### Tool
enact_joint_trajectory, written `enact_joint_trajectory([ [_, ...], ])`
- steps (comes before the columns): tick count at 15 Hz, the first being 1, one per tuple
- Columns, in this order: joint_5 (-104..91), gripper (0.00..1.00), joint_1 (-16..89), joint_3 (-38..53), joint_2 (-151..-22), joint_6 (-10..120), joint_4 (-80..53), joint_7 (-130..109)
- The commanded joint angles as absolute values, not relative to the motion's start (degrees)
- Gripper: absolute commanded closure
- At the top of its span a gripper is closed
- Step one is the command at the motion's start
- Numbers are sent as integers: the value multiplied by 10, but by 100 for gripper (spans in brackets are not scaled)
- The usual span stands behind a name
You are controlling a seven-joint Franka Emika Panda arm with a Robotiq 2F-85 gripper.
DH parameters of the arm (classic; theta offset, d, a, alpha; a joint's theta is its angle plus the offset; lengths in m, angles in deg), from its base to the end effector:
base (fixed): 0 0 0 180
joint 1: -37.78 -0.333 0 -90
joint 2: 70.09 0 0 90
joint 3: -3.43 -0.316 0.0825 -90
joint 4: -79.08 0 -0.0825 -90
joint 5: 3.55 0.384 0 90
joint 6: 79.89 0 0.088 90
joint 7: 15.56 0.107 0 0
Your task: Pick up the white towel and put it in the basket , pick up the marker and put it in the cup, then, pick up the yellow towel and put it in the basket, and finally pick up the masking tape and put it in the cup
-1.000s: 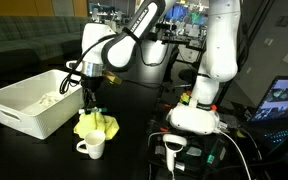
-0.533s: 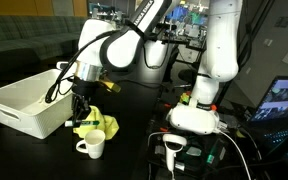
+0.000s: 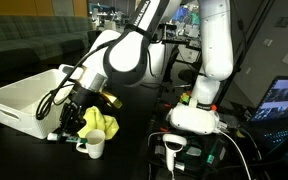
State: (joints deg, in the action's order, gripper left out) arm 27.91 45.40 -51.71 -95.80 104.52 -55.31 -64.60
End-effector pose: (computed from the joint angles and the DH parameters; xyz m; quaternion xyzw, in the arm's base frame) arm 0.4102 0.3660 0.2660 -0.8380 -0.4382 -0.2424 0.2168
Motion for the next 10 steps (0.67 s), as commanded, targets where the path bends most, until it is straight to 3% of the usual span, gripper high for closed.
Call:
enact_joint_trajectory([
  [1, 273, 95, 528, -594, -1032, 1143, -579, -670],
  [5, 34, 95, 525, -521, -1033, 1195, -636, -464],
  [10, -115, 95, 475, -400, -1002, 1229, -669, -329],
])
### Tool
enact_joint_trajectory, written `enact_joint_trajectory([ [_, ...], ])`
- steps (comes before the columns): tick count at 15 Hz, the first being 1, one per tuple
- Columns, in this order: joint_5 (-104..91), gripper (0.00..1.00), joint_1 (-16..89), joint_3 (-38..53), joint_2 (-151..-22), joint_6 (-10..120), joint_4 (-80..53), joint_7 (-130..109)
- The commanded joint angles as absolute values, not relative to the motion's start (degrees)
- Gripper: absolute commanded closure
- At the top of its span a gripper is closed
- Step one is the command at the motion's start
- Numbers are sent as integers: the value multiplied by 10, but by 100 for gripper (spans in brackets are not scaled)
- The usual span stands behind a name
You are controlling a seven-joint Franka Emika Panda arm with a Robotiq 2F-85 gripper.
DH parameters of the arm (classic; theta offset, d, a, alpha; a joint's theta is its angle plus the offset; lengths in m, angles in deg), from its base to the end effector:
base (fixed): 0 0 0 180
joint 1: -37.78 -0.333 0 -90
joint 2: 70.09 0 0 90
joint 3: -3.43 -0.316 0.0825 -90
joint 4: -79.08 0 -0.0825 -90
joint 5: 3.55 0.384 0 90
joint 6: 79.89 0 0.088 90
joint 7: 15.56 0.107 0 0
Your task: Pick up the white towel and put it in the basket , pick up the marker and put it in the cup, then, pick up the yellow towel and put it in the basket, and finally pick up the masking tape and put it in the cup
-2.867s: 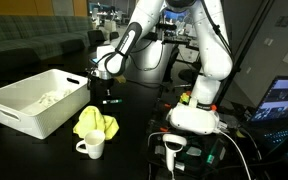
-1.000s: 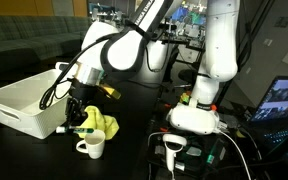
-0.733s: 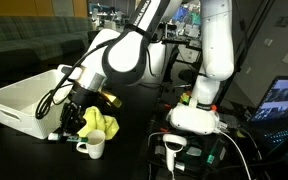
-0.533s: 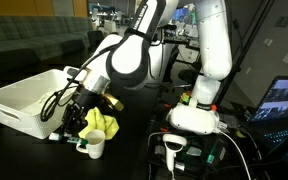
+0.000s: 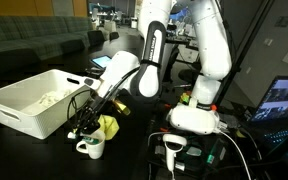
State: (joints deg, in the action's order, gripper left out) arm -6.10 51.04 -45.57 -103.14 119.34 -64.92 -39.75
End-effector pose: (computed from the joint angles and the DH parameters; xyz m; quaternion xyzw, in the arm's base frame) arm 0.3954 0.3081 0.2061 -0.8501 -0.4004 -0.2630 0.2187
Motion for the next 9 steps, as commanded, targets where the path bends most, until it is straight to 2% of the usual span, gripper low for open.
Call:
enact_joint_trajectory([
  [1, -132, 95, 462, -378, -998, 1236, -670, -316],
  [9, -171, 95, 341, -231, -971, 1283, -678, -259],
])
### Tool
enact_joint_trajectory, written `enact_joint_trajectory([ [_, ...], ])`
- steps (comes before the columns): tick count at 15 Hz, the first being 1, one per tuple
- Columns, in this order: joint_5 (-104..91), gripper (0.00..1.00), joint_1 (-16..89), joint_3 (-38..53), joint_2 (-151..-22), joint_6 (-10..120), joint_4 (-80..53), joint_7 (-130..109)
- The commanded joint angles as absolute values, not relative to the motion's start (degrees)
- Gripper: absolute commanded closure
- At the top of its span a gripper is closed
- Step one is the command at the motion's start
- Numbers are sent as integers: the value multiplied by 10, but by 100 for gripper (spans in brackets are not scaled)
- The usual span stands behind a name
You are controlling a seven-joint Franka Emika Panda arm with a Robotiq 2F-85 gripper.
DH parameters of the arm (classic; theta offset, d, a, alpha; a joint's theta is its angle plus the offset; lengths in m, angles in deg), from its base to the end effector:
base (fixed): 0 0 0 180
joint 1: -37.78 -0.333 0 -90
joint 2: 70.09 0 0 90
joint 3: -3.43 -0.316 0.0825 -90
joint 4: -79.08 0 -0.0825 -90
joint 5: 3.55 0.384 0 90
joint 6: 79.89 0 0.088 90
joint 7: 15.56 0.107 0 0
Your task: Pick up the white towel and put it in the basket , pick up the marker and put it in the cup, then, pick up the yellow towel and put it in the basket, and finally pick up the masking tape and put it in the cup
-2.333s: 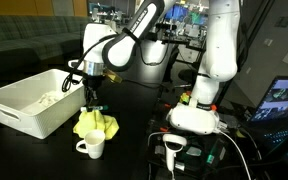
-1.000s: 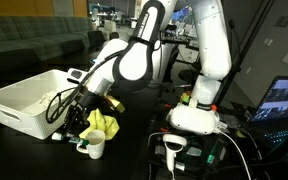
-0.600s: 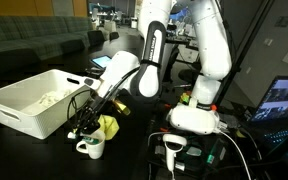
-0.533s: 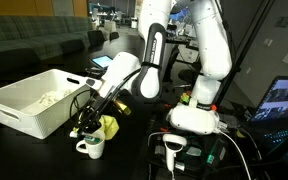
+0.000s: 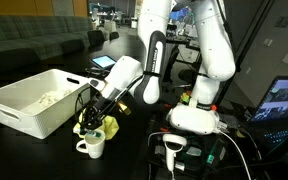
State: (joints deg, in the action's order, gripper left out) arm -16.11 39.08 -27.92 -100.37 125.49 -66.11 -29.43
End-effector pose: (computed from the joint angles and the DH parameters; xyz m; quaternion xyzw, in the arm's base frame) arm 0.4004 0.2763 0.1831 -0.8594 -0.3891 -0.2824 0.1740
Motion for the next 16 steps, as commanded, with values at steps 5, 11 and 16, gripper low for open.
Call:
enact_joint_trajectory([
  [5, -175, 53, 291, -185, -958, 1291, -691, -247],
  [11, -156, 10, 245, -156, -897, 1313, -741, -263],
  [16, -108, 0, 217, -129, -832, 1358, -808, -256],
])
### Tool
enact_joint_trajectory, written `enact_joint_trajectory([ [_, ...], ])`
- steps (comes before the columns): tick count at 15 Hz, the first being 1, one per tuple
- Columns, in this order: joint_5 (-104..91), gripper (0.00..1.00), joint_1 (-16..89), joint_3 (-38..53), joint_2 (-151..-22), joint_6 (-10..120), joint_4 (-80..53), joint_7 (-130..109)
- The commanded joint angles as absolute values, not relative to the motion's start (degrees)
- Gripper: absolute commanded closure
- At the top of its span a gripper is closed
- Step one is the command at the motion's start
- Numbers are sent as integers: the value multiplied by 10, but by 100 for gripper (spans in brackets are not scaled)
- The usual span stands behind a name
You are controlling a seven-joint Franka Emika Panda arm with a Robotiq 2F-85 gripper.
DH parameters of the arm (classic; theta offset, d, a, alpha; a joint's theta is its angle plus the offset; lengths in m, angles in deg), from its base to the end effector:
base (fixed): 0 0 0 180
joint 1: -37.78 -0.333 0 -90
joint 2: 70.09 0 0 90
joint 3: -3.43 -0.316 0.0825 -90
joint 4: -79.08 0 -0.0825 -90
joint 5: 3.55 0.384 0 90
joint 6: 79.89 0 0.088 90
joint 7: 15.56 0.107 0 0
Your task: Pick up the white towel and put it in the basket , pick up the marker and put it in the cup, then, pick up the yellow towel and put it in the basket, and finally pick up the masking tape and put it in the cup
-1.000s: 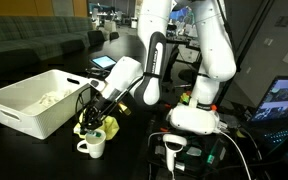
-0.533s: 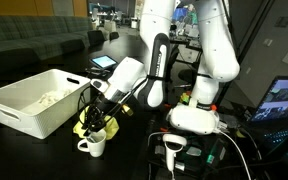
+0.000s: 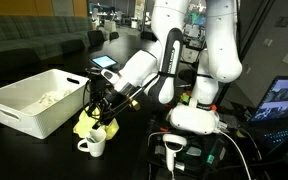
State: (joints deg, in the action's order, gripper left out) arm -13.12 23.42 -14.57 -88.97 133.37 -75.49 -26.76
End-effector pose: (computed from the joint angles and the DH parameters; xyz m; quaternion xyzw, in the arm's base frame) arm 0.3596 0.2596 0.2166 -0.8452 -0.3985 -0.3330 0.1259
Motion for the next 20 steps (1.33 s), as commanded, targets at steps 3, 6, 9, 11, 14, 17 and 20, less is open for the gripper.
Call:
enact_joint_trajectory([
  [3, -116, 0, 231, -121, -842, 1327, -788, -243],
  [6, -139, 0, 258, -116, -841, 1273, -786, -216],
  [9, -188, 0, 317, -132, -844, 1204, -785, -184],
  [11, -223, 0, 360, -145, -854, 1165, -778, -164],
  [14, -227, 0, 397, -147, -854, 1095, -763, -160],
  [17, -218, 0, 424, -151, -872, 1016, -720, -178],
  [20, -210, 0, 466, -188, -916, 949, -658, -212],
])
